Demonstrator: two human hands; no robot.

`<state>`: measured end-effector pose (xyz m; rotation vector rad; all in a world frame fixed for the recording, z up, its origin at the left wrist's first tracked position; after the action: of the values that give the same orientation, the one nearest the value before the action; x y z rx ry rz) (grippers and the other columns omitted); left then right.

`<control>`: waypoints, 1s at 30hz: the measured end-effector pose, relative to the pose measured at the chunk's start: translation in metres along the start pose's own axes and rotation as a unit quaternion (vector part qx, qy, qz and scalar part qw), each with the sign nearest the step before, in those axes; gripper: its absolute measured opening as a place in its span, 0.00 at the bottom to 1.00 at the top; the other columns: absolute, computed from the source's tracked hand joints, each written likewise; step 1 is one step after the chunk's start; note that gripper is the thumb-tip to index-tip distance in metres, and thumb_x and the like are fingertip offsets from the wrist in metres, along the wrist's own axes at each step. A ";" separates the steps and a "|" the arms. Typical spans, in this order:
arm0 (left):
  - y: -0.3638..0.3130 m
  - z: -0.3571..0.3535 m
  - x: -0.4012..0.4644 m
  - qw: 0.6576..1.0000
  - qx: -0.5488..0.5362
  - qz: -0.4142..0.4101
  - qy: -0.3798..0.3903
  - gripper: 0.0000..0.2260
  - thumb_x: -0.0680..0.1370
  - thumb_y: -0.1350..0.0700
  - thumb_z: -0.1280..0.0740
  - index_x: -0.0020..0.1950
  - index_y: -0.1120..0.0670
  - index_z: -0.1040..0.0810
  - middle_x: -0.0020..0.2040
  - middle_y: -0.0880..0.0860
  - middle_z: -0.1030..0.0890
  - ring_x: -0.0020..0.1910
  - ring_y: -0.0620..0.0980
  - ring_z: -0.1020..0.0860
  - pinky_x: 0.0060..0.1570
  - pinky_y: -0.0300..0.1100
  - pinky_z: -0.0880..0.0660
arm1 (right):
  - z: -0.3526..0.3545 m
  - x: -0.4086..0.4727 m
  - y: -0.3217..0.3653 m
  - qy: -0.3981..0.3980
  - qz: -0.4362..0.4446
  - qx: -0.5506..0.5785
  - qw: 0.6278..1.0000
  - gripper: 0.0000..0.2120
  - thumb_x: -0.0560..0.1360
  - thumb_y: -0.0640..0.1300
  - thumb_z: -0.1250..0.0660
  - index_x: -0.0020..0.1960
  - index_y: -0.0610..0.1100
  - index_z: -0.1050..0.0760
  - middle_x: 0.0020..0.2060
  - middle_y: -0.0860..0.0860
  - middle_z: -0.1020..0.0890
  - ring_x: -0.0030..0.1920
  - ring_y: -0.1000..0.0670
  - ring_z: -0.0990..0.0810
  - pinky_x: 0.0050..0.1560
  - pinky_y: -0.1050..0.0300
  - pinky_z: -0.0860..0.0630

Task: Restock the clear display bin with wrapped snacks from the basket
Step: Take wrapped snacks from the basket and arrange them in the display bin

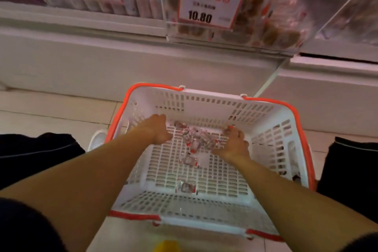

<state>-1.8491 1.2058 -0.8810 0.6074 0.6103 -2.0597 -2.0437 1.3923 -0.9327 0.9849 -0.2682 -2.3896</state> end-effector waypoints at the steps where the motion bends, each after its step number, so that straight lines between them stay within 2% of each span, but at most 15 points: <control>1: 0.002 -0.011 0.008 0.998 -0.057 0.018 -0.015 0.32 0.75 0.45 0.30 0.73 0.58 0.36 0.69 0.59 0.31 0.67 0.60 0.30 0.66 0.51 0.31 | -0.003 0.009 -0.005 -0.021 -0.032 0.064 0.997 0.53 0.65 0.60 0.21 0.78 0.44 0.47 0.76 0.43 0.41 0.72 0.36 0.36 0.71 0.41 0.33; 3: 0.002 -0.025 0.024 0.988 -0.133 0.033 -0.065 0.32 0.74 0.47 0.30 0.72 0.58 0.37 0.69 0.59 0.32 0.67 0.61 0.30 0.67 0.52 0.32 | -0.017 0.024 -0.009 -0.022 -0.075 0.162 0.984 0.52 0.63 0.57 0.19 0.77 0.44 0.44 0.74 0.44 0.38 0.70 0.38 0.33 0.69 0.44 0.30; 4: -0.001 -0.029 0.032 0.985 -0.143 0.028 -0.091 0.31 0.74 0.47 0.30 0.72 0.58 0.36 0.69 0.59 0.33 0.67 0.61 0.30 0.67 0.53 0.32 | -0.025 0.030 -0.010 -0.019 -0.085 0.176 0.981 0.51 0.63 0.57 0.19 0.76 0.44 0.42 0.74 0.44 0.38 0.71 0.38 0.34 0.70 0.43 0.31; 7: -0.011 -0.036 0.051 0.987 -0.084 0.014 -0.134 0.30 0.75 0.46 0.31 0.71 0.57 0.36 0.70 0.57 0.33 0.65 0.61 0.30 0.64 0.54 0.30 | -0.042 0.040 -0.006 -0.070 -0.071 0.144 0.985 0.49 0.61 0.65 0.21 0.73 0.47 0.38 0.72 0.43 0.37 0.72 0.37 0.39 0.68 0.38 0.32; 9: -0.013 -0.043 0.057 0.985 -0.082 0.022 -0.149 0.31 0.75 0.44 0.30 0.71 0.56 0.36 0.68 0.55 0.32 0.63 0.60 0.29 0.61 0.55 0.29 | -0.050 0.044 0.002 -0.102 -0.078 0.149 0.981 0.52 0.60 0.67 0.22 0.74 0.47 0.39 0.72 0.43 0.36 0.73 0.37 0.40 0.68 0.38 0.32; 12: -0.013 -0.055 0.060 0.977 -0.119 0.034 -0.172 0.31 0.74 0.45 0.28 0.69 0.55 0.37 0.65 0.55 0.29 0.61 0.60 0.28 0.56 0.53 0.28 | -0.057 0.052 0.010 -0.134 -0.118 0.213 0.961 0.56 0.60 0.63 0.19 0.76 0.43 0.43 0.74 0.43 0.36 0.73 0.37 0.41 0.67 0.37 0.31; 14: -0.015 -0.061 0.062 0.976 -0.125 0.034 -0.176 0.27 0.74 0.48 0.27 0.66 0.55 0.36 0.63 0.55 0.27 0.60 0.59 0.28 0.53 0.51 0.29 | -0.060 0.057 0.012 -0.154 -0.125 0.211 0.957 0.54 0.60 0.60 0.18 0.74 0.42 0.41 0.71 0.43 0.33 0.71 0.36 0.38 0.65 0.37 0.30; 18: -0.024 -0.072 0.066 0.971 -0.156 0.023 -0.178 0.20 0.74 0.52 0.27 0.60 0.54 0.32 0.58 0.54 0.25 0.56 0.56 0.26 0.53 0.51 0.27 | -0.064 0.060 0.006 -0.191 -0.090 0.249 0.945 0.48 0.61 0.54 0.17 0.72 0.43 0.38 0.65 0.43 0.26 0.64 0.39 0.25 0.61 0.41 0.25; 21: -0.022 -0.075 0.070 0.942 -0.264 0.054 -0.200 0.20 0.73 0.56 0.25 0.54 0.49 0.36 0.47 0.50 0.23 0.47 0.55 0.22 0.42 0.47 0.28 | -0.068 0.060 -0.001 -0.184 -0.082 0.329 0.923 0.42 0.64 0.45 0.18 0.72 0.46 0.36 0.61 0.45 0.20 0.60 0.44 0.20 0.60 0.44 0.22; 23: -0.020 -0.078 0.073 0.926 -0.316 0.060 -0.200 0.24 0.70 0.55 0.23 0.52 0.47 0.37 0.41 0.46 0.26 0.43 0.53 0.23 0.39 0.43 0.32 | -0.068 0.059 -0.006 -0.189 -0.081 0.379 0.902 0.39 0.66 0.41 0.19 0.71 0.46 0.34 0.60 0.46 0.19 0.57 0.47 0.19 0.56 0.52 0.19; 25: -0.020 -0.085 0.075 0.916 -0.348 0.060 -0.188 0.26 0.68 0.55 0.21 0.55 0.47 0.35 0.40 0.43 0.27 0.44 0.51 0.24 0.40 0.41 0.32 | -0.065 0.058 -0.008 -0.205 -0.071 0.399 0.891 0.34 0.67 0.38 0.20 0.69 0.46 0.30 0.58 0.48 0.19 0.53 0.50 0.20 0.45 0.71 0.21; 26: -0.021 -0.089 0.075 0.913 -0.362 0.059 -0.179 0.28 0.67 0.55 0.20 0.59 0.47 0.34 0.42 0.43 0.27 0.46 0.50 0.23 0.41 0.40 0.30 | -0.062 0.057 -0.008 -0.213 -0.069 0.402 0.888 0.32 0.67 0.38 0.20 0.67 0.45 0.28 0.55 0.49 0.20 0.52 0.51 0.21 0.43 0.75 0.24; 27: -0.023 -0.093 0.074 0.911 -0.370 0.057 -0.171 0.31 0.66 0.55 0.20 0.62 0.47 0.33 0.46 0.45 0.26 0.49 0.50 0.23 0.44 0.40 0.28 | -0.060 0.057 -0.009 -0.218 -0.070 0.401 0.887 0.28 0.67 0.39 0.19 0.63 0.44 0.26 0.53 0.50 0.20 0.51 0.50 0.21 0.46 0.72 0.22; 29: -0.026 -0.096 0.074 0.921 -0.347 0.052 -0.172 0.37 0.62 0.50 0.18 0.65 0.49 0.33 0.56 0.49 0.27 0.55 0.51 0.25 0.52 0.45 0.24 | -0.061 0.056 -0.009 -0.210 -0.075 0.381 0.897 0.21 0.66 0.41 0.19 0.56 0.43 0.23 0.51 0.49 0.19 0.50 0.48 0.20 0.53 0.54 0.19; 30: -0.027 -0.095 0.073 0.932 -0.311 0.051 -0.179 0.39 0.61 0.48 0.18 0.66 0.49 0.33 0.60 0.51 0.30 0.57 0.51 0.27 0.56 0.47 0.25 | -0.062 0.055 -0.009 -0.200 -0.073 0.373 0.903 0.19 0.66 0.41 0.19 0.53 0.44 0.22 0.50 0.48 0.19 0.49 0.48 0.20 0.53 0.51 0.19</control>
<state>-1.8899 1.2334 -0.9937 -0.1049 0.9271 -1.6836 -2.0358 1.3712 -1.0130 0.8045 -1.3864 -2.6522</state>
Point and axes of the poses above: each hand's wrist, its own x-axis towards the middle knuckle, its own z-axis out of the back of the hand, y = z × x, the point moved 7 cm from there along x, towards the middle knuckle
